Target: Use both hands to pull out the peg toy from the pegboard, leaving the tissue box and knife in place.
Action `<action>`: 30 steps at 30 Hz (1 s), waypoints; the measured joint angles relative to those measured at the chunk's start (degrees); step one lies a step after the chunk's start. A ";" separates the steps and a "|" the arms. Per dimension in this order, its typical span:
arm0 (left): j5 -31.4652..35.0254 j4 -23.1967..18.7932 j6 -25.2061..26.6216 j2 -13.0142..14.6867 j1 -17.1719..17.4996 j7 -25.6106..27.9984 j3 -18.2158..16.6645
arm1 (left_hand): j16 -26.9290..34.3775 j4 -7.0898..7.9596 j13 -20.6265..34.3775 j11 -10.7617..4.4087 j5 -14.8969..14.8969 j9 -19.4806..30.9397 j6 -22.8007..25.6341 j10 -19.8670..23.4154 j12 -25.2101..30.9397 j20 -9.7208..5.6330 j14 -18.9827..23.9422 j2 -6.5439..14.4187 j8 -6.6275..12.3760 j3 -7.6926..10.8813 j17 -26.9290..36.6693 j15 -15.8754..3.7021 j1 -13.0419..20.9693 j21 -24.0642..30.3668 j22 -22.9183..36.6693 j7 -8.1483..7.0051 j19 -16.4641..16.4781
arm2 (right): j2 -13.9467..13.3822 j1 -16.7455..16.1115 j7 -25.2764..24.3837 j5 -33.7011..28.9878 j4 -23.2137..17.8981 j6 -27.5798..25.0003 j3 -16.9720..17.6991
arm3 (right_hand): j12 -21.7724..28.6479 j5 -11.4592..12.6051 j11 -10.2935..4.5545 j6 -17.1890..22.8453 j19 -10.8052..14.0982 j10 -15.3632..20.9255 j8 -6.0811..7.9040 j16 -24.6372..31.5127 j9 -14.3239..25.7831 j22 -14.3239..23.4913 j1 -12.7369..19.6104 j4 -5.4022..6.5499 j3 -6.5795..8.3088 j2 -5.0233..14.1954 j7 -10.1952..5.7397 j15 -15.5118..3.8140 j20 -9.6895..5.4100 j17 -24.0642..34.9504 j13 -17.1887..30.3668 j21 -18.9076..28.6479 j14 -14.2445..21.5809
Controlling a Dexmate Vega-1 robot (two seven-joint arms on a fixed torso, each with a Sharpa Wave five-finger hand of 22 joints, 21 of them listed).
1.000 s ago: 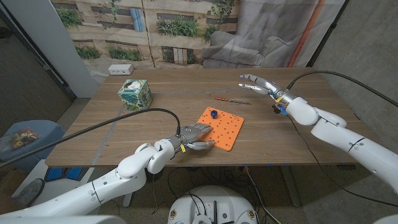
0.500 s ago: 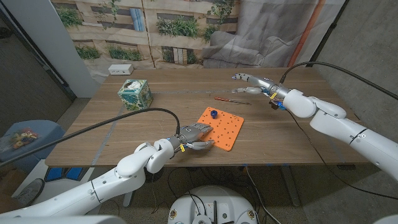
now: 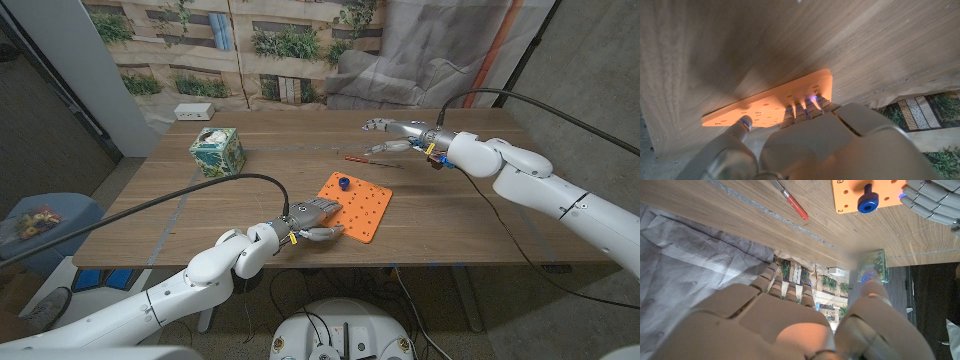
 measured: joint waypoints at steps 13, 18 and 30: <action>-0.15 0.01 -0.41 0.17 -0.22 -0.44 -0.02 | -0.05 -0.23 0.00 -0.19 0.00 -0.02 0.19 0.40 0.09 0.00 0.19 -0.16 -0.20 0.23 -0.04 0.19 0.16 -0.17 0.04 0.20 0.62 | 0.93 3.25 6.12 -6.37 -2.20 -1.72 -2.48 | 1.68 0.47 2.47 -2.19 1.65 2.48 0.38 1.54 0.80 0.00 2.79 0.17 0.65 -1.59 -1.37 1.20 1.64 0.36 0.96 0.45 2.28; -0.18 0.02 -0.50 0.18 -0.30 -0.55 -0.01 | -0.06 -0.28 0.00 -0.21 0.00 -0.02 0.19 0.40 0.09 0.01 0.20 -0.16 -0.24 0.67 -0.03 0.18 0.16 -0.22 0.04 0.20 0.62 | 1.22 3.83 7.89 -8.49 -2.41 -1.76 -2.98 | 1.90 0.47 3.09 -3.62 2.09 3.10 0.38 1.79 1.05 -0.01 2.88 0.18 0.65 -1.68 -1.99 1.52 1.20 0.53 1.36 0.45 2.59; -0.43 0.35 -1.22 0.02 -0.74 -1.22 0.17 | 0.06 -0.45 0.03 -0.41 0.00 0.03 0.37 0.81 0.06 -0.08 0.82 0.15 -0.36 0.95 0.01 0.18 0.47 -0.21 0.03 0.39 1.15 | 3.65 7.25 11.88 -13.11 -2.17 -0.50 -6.41 | 2.68 0.47 4.41 -4.53 3.29 4.43 0.38 2.68 1.06 -0.01 3.46 0.30 0.78 -2.27 -2.30 1.52 0.39 1.06 1.87 0.89 4.00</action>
